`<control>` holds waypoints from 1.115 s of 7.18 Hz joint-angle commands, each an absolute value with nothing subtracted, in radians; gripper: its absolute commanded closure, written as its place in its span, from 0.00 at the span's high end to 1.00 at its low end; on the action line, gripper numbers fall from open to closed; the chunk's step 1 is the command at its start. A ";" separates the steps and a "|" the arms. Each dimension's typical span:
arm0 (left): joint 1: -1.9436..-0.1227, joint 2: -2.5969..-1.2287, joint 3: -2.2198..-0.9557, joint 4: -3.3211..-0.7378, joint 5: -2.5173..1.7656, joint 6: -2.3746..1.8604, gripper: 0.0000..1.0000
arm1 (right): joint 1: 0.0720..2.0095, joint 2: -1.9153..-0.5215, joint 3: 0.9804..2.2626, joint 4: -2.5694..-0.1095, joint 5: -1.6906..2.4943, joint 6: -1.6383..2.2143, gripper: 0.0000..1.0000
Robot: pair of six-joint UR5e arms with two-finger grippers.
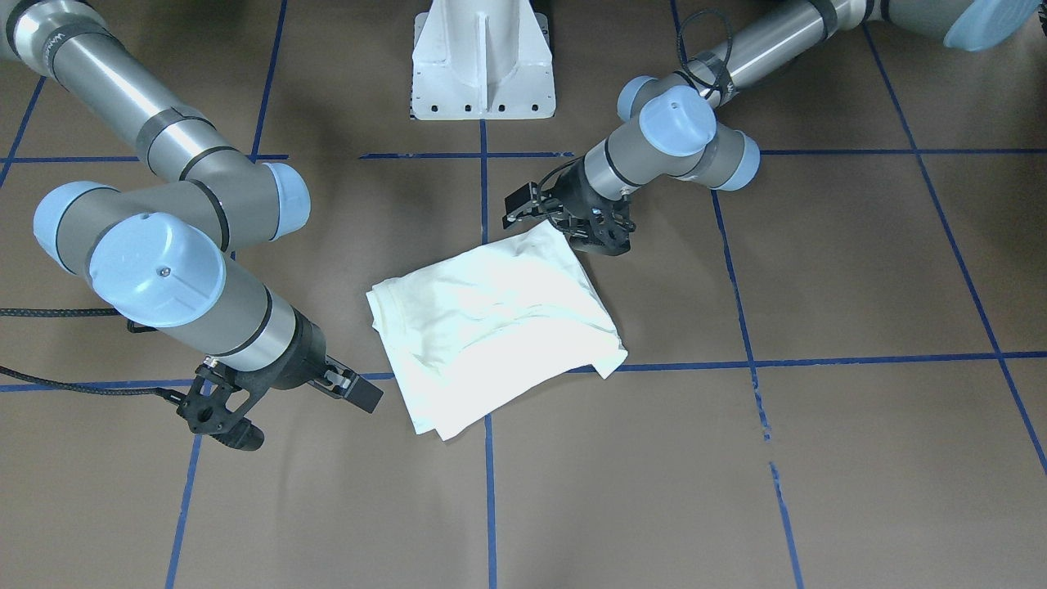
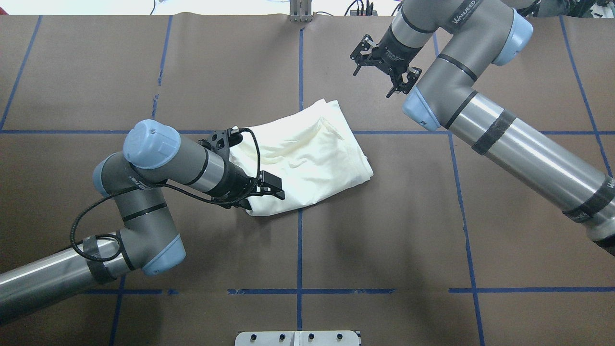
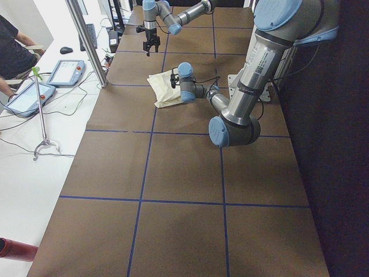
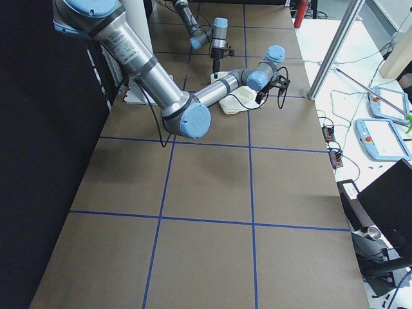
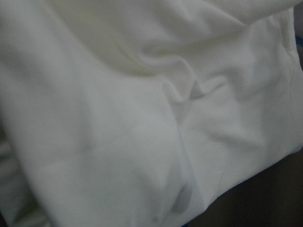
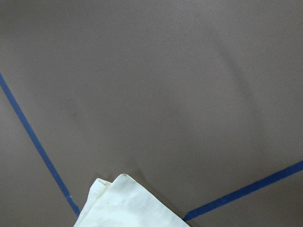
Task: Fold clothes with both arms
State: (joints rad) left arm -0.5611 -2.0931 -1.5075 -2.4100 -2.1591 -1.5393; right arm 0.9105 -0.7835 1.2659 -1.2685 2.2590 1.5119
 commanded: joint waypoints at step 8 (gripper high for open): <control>-0.942 -2.000 -1.540 -2.278 -2.355 -1.187 1.00 | 0.625 -0.737 1.327 -1.408 1.952 1.217 1.00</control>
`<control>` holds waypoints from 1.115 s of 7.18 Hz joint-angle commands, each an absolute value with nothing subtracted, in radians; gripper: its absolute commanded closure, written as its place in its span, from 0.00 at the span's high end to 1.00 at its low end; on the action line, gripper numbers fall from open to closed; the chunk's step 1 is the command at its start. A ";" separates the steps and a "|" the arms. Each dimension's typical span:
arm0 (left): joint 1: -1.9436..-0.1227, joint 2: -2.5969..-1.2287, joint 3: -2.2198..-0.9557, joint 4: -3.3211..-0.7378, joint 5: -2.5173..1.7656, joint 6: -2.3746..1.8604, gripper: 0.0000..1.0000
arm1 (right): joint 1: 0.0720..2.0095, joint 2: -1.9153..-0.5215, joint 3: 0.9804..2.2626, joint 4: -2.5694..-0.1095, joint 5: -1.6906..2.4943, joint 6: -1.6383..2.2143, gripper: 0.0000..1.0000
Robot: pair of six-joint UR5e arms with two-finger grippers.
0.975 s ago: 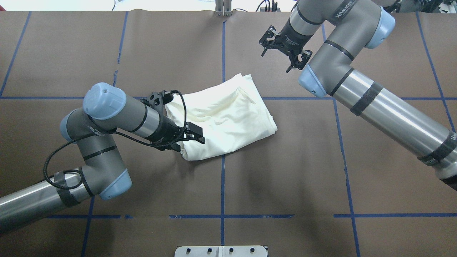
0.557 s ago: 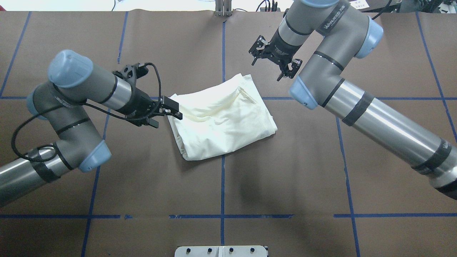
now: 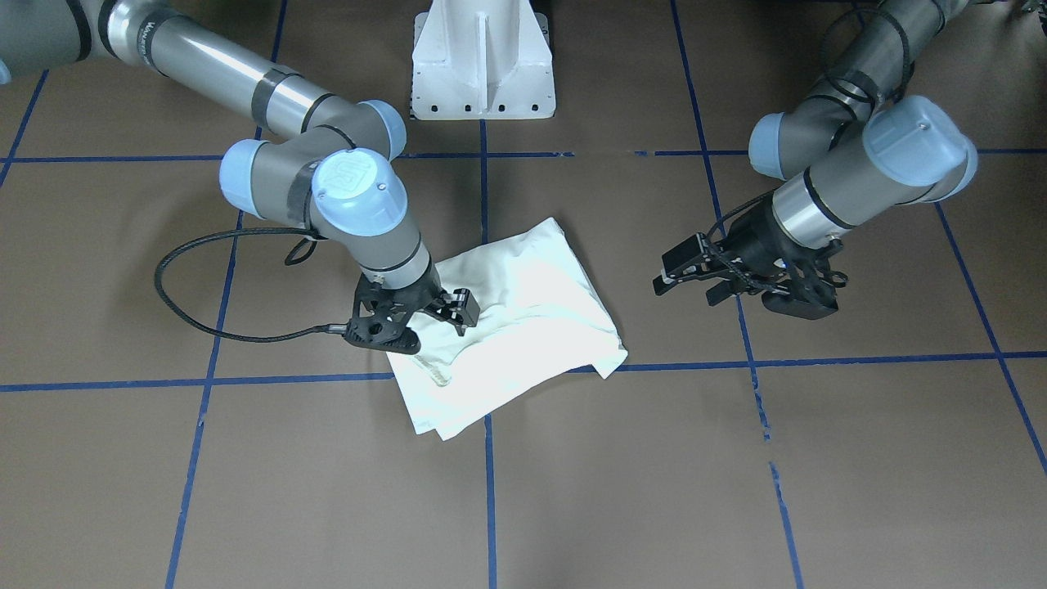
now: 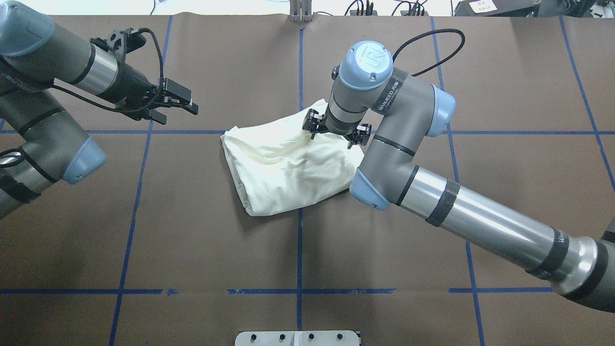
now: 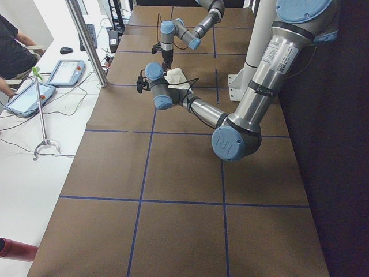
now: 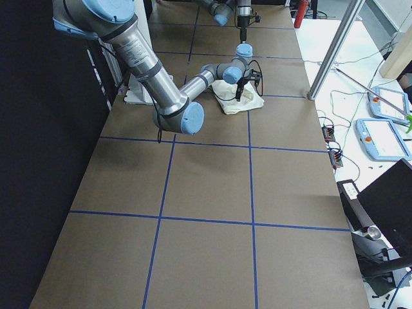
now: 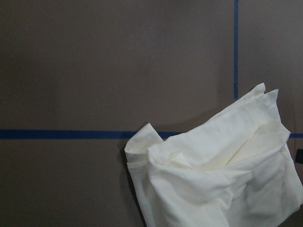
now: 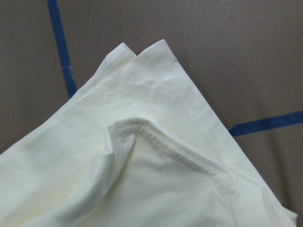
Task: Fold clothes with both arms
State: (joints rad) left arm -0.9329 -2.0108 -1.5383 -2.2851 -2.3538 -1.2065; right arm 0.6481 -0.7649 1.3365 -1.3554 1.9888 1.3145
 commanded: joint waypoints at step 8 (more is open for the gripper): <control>-0.953 -1.997 -1.549 -2.275 -2.353 -1.187 1.00 | 0.672 -0.495 0.890 -1.310 1.911 1.098 1.00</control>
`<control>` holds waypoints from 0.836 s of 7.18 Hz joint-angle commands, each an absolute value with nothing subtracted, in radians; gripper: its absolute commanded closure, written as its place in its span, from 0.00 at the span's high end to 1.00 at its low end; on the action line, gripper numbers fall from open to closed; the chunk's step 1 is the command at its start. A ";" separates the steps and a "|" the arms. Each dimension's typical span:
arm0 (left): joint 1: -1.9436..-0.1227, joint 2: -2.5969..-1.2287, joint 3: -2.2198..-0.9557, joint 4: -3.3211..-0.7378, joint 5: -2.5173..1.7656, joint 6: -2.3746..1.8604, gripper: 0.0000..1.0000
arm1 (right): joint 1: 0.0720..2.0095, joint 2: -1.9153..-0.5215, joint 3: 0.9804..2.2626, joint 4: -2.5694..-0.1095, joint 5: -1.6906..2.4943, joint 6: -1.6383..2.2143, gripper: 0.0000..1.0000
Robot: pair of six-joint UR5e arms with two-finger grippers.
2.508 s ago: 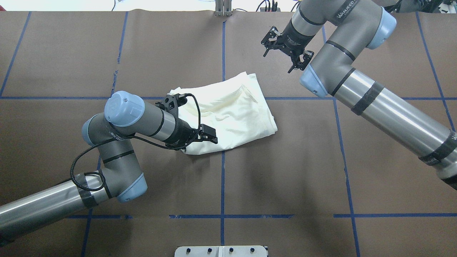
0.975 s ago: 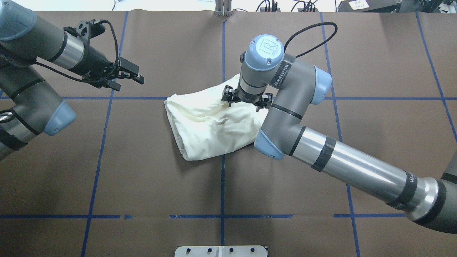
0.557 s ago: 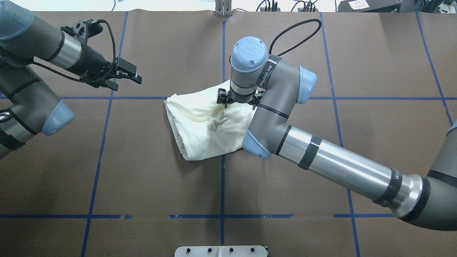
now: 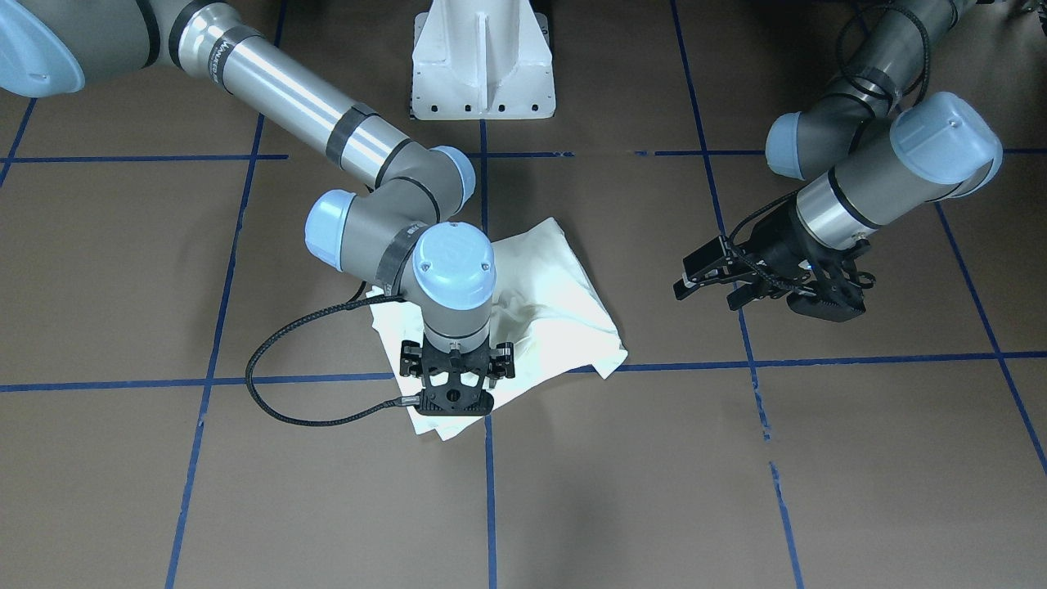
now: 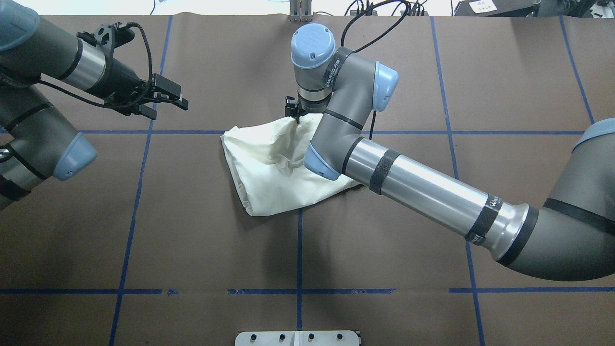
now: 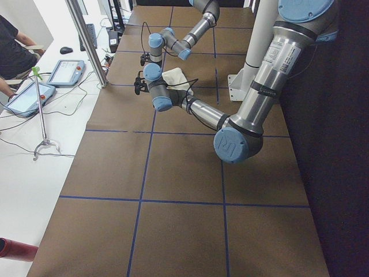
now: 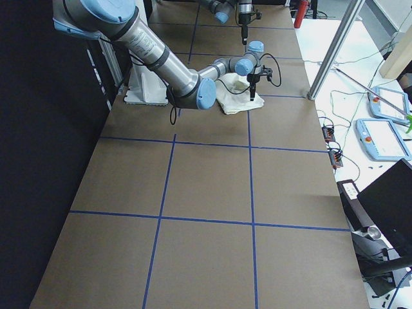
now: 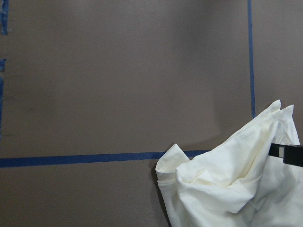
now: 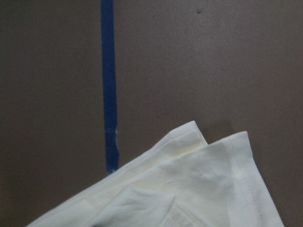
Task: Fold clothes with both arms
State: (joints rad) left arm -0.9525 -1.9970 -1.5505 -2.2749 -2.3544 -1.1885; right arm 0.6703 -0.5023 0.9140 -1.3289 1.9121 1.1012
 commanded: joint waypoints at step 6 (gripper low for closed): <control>-1.222 -1.974 -1.474 -2.122 -2.254 -0.681 1.00 | 0.940 -0.758 1.247 -1.467 2.072 0.724 1.00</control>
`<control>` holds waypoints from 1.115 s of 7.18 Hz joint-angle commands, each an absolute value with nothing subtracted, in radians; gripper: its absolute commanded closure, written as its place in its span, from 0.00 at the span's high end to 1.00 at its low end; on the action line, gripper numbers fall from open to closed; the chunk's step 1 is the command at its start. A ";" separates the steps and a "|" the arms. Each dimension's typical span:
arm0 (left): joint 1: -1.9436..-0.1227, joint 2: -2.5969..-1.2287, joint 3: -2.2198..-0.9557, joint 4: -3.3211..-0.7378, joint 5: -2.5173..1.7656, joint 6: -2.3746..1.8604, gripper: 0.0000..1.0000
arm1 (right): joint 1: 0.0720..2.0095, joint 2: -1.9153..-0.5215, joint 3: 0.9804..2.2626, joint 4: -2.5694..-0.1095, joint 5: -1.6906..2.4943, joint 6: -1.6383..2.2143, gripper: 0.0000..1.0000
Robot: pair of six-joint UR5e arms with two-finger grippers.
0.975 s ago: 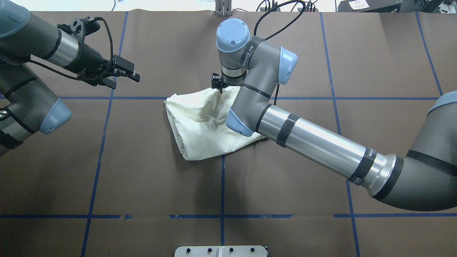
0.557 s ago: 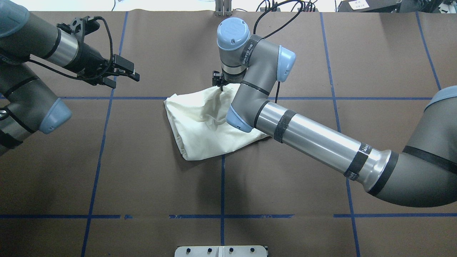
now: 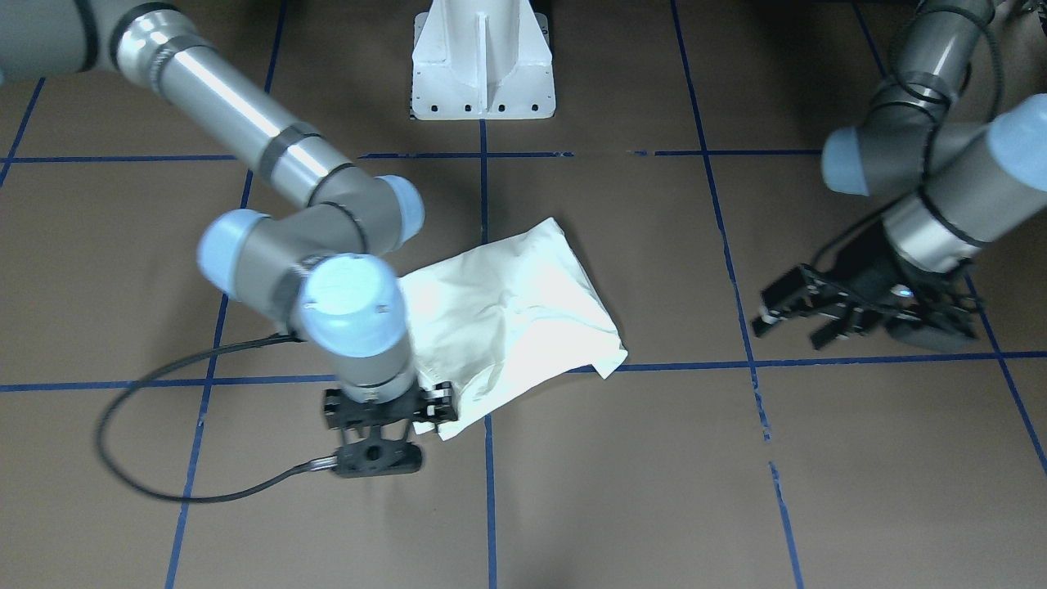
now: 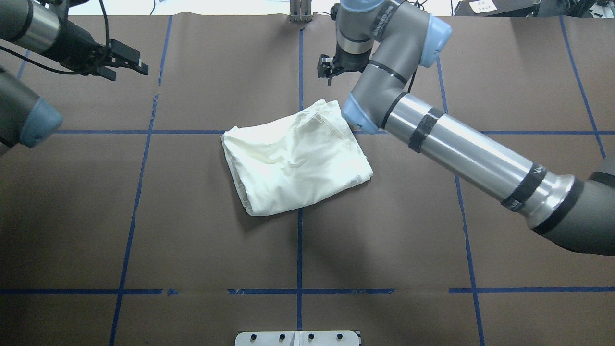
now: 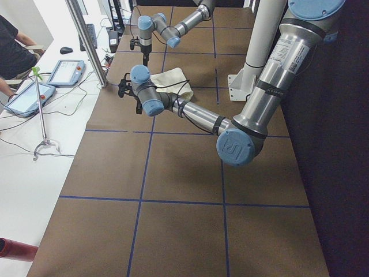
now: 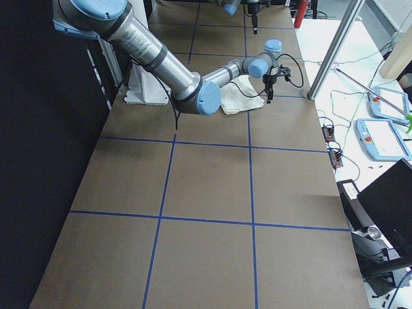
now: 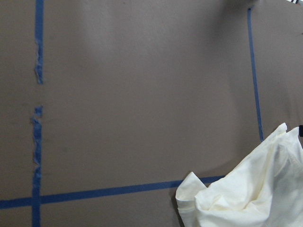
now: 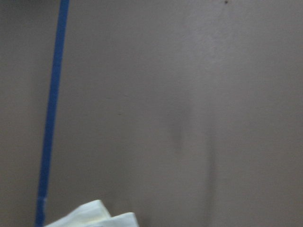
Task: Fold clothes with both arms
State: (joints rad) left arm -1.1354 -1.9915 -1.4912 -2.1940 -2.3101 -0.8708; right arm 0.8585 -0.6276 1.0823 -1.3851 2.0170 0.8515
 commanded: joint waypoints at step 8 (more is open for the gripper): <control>-1.649 -1.734 -1.442 -1.905 -2.263 0.221 1.00 | 1.447 -1.413 1.531 -1.500 2.269 -0.001 1.00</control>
State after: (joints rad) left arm -1.6466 -1.7843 -1.4525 -1.8591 -2.2579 0.2006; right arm 1.4375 -1.3990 1.5230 -1.5029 2.3157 0.0100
